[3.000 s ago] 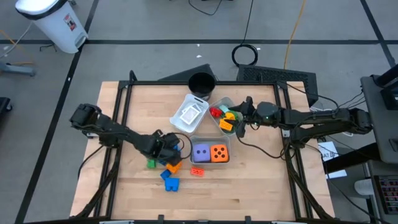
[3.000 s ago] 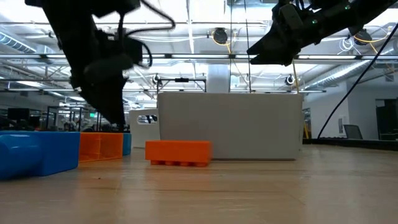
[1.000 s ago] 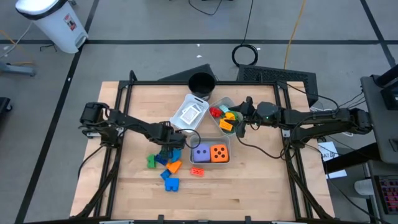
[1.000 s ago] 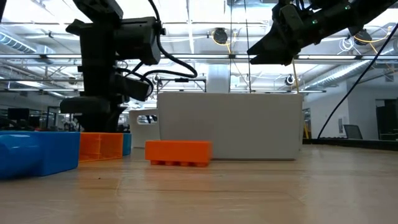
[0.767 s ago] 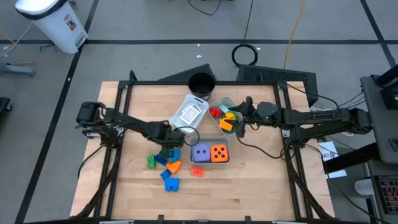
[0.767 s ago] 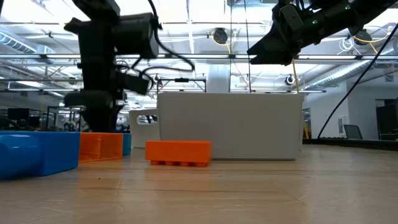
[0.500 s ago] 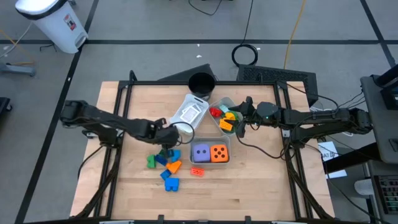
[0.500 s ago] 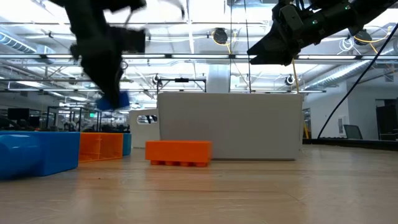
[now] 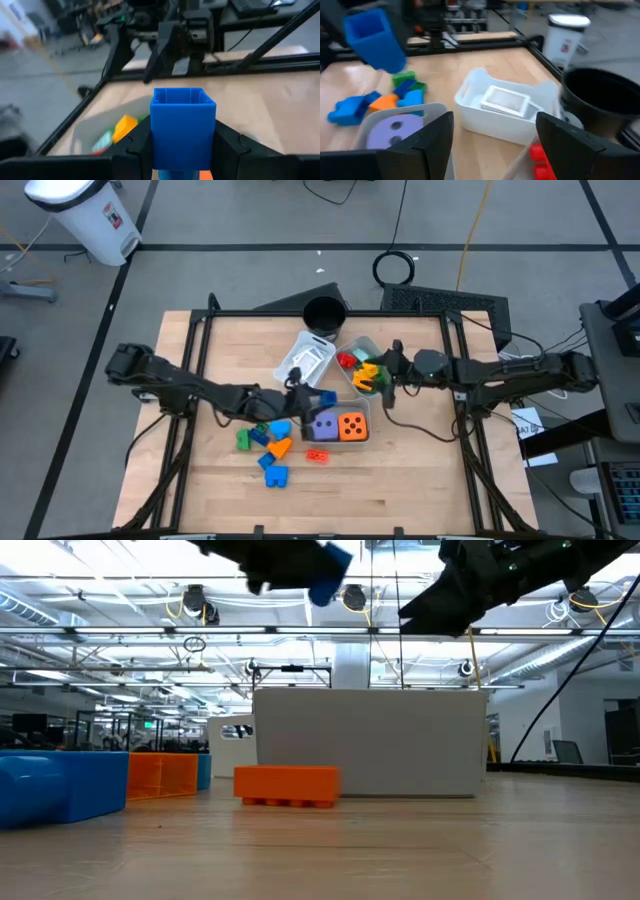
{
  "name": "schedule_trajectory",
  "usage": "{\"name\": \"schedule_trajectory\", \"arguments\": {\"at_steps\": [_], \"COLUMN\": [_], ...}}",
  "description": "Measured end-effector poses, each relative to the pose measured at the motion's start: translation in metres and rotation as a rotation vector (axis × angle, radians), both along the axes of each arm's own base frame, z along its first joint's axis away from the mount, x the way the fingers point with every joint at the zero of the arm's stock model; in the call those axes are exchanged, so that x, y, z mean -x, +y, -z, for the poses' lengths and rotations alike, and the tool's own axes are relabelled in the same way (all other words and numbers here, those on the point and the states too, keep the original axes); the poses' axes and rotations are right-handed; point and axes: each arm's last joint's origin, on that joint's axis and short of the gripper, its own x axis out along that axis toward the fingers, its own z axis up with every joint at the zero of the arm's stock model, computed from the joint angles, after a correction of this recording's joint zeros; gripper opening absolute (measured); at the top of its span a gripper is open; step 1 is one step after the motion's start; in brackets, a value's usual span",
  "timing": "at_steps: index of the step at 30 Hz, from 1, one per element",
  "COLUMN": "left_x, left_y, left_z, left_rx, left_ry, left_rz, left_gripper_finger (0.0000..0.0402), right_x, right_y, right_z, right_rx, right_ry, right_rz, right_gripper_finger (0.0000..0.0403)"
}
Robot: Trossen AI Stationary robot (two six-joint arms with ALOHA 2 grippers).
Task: Pick & Place Toys
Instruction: Put the dark blue game piece into the top gray bin
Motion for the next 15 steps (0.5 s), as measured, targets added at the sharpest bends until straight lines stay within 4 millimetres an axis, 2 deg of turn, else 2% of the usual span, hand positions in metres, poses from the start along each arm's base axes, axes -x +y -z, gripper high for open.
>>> {"name": "schedule_trajectory", "arguments": {"at_steps": [6,12,15], "left_x": [-0.019,-0.021,-0.02], "left_y": [0.003,-0.001,-0.005], "left_z": [0.014,0.015,0.014], "left_rx": [-0.002,0.0,-0.014], "left_ry": [-0.073,-0.094,-0.109], "left_rz": [0.085,0.121,0.139], "left_gripper_finger": [0.0136,0.0136,0.0136], "right_x": [-0.007,-0.025,-0.037], "right_y": [0.019,0.046,0.055], "right_z": [-0.006,-0.001,0.006], "right_rx": [0.1,0.187,0.212], "right_ry": [-0.072,-0.169,-0.225], "right_rz": [-0.151,-0.408,-0.459], "right_gripper_finger": [0.0256,0.0258,0.0274]}}
